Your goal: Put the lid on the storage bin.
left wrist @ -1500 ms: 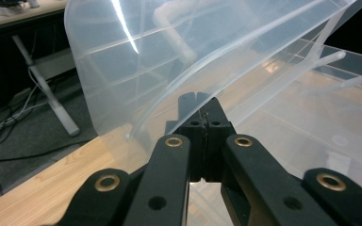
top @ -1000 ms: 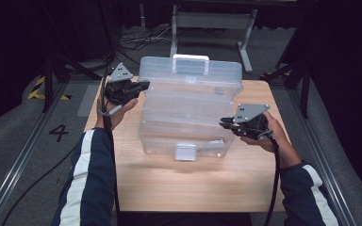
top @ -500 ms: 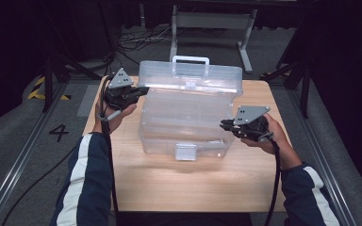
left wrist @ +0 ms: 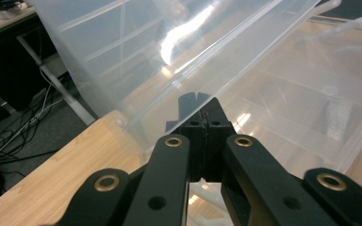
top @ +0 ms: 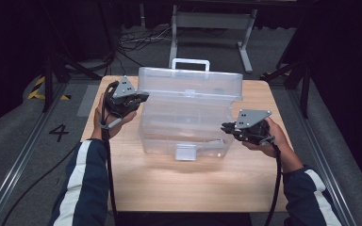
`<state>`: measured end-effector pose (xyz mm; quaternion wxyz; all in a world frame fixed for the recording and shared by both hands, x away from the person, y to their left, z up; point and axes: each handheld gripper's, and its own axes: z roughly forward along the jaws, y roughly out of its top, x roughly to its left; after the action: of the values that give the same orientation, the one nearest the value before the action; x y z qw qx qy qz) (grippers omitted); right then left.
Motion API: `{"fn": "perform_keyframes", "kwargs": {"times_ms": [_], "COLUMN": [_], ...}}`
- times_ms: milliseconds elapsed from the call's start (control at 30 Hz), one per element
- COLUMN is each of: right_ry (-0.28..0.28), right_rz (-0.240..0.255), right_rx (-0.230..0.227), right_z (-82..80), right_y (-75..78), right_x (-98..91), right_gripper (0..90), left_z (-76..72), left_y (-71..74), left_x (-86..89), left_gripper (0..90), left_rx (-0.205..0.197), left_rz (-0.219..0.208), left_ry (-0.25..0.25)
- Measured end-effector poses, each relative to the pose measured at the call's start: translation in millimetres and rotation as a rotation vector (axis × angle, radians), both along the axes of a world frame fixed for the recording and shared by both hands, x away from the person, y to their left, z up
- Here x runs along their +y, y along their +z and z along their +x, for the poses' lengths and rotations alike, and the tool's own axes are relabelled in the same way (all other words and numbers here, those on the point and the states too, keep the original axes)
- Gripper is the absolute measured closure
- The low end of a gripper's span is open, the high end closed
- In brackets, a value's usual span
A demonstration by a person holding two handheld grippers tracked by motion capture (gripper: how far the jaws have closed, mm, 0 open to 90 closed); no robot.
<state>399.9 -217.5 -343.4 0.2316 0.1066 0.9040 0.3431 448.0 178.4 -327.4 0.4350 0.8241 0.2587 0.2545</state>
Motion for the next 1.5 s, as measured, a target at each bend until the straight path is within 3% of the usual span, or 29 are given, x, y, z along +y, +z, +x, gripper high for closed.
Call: {"fn": "perform_keyframes", "kwargs": {"times_ms": [233, 633, 900, 1000, 1133, 1200, 1300, 1367, 1433, 1500], "right_ry": [0.002, -0.001, 0.0, -0.001, -0.004, -0.002, -0.002, -0.003, 0.0, -0.002], "right_rz": [0.008, 0.02, 0.012, 0.012, 0.013, 0.01, 0.007, 0.006, 0.006, 0.006], "right_rx": [0.002, 0.018, 0.02, 0.02, 0.023, 0.026, 0.024, 0.028, 0.029, 0.03], "right_z": [-2.8, -7.8, -7.6, -7.7, -7.7, -7.4, -7.4, -7.4, -7.2, -7.2], "right_y": [-4.2, -7.1, -8.5, -8.6, -8.9, -9.6, -10.1, -10.8, -11.2, -11.1], "right_x": [-3.7, -12.9, -11.9, -12.0, -12.2, -12.0, -11.0, -10.3, -10.0, -10.2], "right_gripper": [83.6, 84.1, 83.8, 83.8, 83.3, 82.8, 82.8, 82.5, 82.2, 82.1], "left_z": [-3.8, -18.2, -24.7, -25.1, -25.5, -26.0, -27.7, -29.7, -32.7, -36.5], "left_y": [-4.5, -18.5, -29.2, -30.3, -32.6, -32.4, -33.3, -33.3, -33.8, -33.1], "left_x": [1.1, 3.3, 5.3, 6.2, 8.2, 9.4, 7.0, 9.6, 7.9, 6.0], "left_gripper": [90.0, 90.0, 90.0, 90.0, 90.0, 90.0, 90.0, 89.9, 89.8, 86.6], "left_rx": [0.015, 0.054, 0.122, 0.143, 0.182, 0.185, 0.182, 0.191, 0.188, 0.196], "left_rz": [0.034, 0.048, 0.059, 0.048, 0.007, -0.014, -0.005, -0.07, -0.059, -0.041], "left_ry": [-0.021, -0.064, -0.103, -0.105, -0.162, -0.15, -0.151, -0.139, -0.128, -0.161]}}
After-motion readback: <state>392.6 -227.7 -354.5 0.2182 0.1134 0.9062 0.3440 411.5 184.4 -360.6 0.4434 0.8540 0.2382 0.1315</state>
